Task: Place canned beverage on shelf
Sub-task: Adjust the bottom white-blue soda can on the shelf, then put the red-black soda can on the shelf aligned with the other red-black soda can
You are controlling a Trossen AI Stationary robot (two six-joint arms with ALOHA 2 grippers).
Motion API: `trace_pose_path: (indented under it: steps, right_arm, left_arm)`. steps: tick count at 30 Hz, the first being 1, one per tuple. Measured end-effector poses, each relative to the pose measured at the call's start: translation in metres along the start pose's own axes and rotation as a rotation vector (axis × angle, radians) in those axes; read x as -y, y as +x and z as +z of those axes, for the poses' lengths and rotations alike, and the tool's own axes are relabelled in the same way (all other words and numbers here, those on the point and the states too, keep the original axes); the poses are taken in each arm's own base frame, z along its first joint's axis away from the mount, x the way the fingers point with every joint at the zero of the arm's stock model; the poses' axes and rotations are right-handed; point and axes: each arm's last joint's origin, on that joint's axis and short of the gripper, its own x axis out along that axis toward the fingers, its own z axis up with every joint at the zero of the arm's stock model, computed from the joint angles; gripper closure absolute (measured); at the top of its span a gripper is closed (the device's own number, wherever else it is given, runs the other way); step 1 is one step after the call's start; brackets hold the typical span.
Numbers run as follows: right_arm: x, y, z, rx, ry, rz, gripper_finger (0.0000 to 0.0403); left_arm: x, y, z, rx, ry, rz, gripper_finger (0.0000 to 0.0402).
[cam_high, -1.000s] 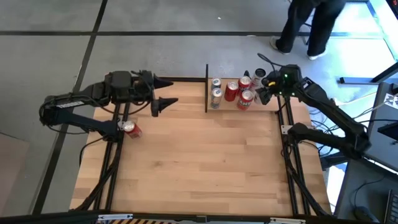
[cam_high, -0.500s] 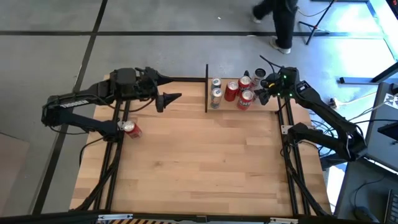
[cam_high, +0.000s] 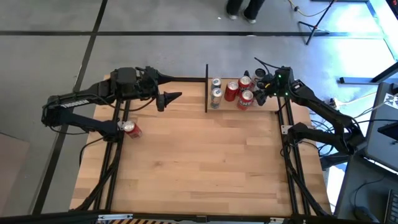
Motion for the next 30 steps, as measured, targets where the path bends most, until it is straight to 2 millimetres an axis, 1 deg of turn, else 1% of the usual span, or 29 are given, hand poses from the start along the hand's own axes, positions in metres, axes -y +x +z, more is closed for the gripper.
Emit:
trace_pose_path:
  steps: [7,13,17,20,23,26,30]
  right_arm:
    - [0.0,-0.002,0.001,0.003,0.0,-0.01,0.0103]
    - [-0.002,-0.017,0.017,0.018,-0.007,-0.034,0.007]
    - [-0.004,-0.038,0.035,0.034,-0.03,-0.065,0.0063]
    - [-0.008,-0.059,0.051,0.053,-0.052,-0.083,0.0062]
    - [-0.013,-0.083,0.071,0.099,-0.063,-0.081,0.0061]
    - [-0.024,-0.104,0.088,0.148,-0.092,-0.01,0.0061]
    - [-0.044,-0.119,0.105,0.226,-0.108,0.121,0.0061]
  left_arm:
    - [0.0,0.0,0.0,0.0,-0.001,0.0,0.0011]
    - [0.0,0.0,-0.001,-0.01,0.0,0.002,0.0011]
    - [0.0,0.0,-0.002,-0.018,0.0,0.002,0.0011]
    - [0.0,0.0,-0.004,-0.043,0.003,-0.023,0.0011]
    - [0.0,-0.001,-0.01,-0.116,-0.019,-0.043,0.0011]
    - [-0.003,-0.009,-0.019,-0.222,-0.081,-0.035,0.0011]
    - [-0.006,-0.027,-0.035,-0.409,-0.168,0.025,0.0013]
